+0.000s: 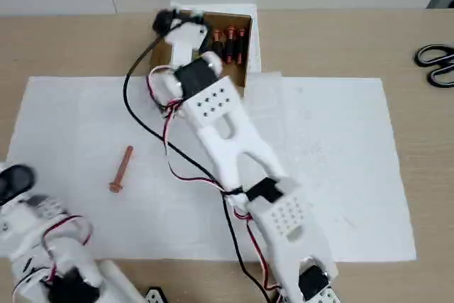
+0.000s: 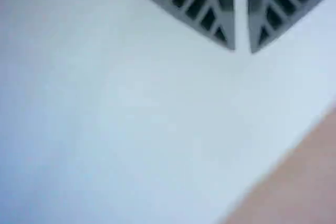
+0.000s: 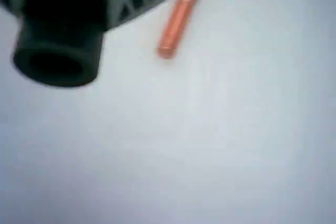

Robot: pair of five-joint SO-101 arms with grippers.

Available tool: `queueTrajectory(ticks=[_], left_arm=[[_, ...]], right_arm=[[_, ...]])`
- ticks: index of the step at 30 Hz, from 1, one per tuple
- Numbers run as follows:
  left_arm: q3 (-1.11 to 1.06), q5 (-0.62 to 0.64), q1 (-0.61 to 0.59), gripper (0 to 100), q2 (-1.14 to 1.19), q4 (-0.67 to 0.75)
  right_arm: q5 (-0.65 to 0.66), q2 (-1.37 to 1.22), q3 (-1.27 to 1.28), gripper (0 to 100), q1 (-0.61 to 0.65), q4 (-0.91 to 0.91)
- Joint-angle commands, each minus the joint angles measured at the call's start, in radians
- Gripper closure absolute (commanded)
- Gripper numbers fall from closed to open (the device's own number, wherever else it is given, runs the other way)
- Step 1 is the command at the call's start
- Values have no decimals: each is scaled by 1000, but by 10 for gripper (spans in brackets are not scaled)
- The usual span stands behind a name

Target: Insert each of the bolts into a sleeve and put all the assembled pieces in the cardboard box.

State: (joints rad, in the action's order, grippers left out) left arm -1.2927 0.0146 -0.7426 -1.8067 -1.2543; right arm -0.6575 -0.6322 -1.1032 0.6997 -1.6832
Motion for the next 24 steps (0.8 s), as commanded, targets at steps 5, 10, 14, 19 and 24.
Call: queueTrajectory(ticks=[5,10,14,19,24], left_arm=[[68,75,123,994,-5,-14],[70,75,207,994,-5,40],[73,75,308,994,-5,92],[108,75,440,994,-5,91],[205,77,531,994,-5,91]], right_arm=[[17,435,278,994,-21,-4],[17,696,430,994,-87,-1],[54,892,559,992,-194,2],[54,1098,766,991,-257,4],[54,1362,954,991,-303,27]])
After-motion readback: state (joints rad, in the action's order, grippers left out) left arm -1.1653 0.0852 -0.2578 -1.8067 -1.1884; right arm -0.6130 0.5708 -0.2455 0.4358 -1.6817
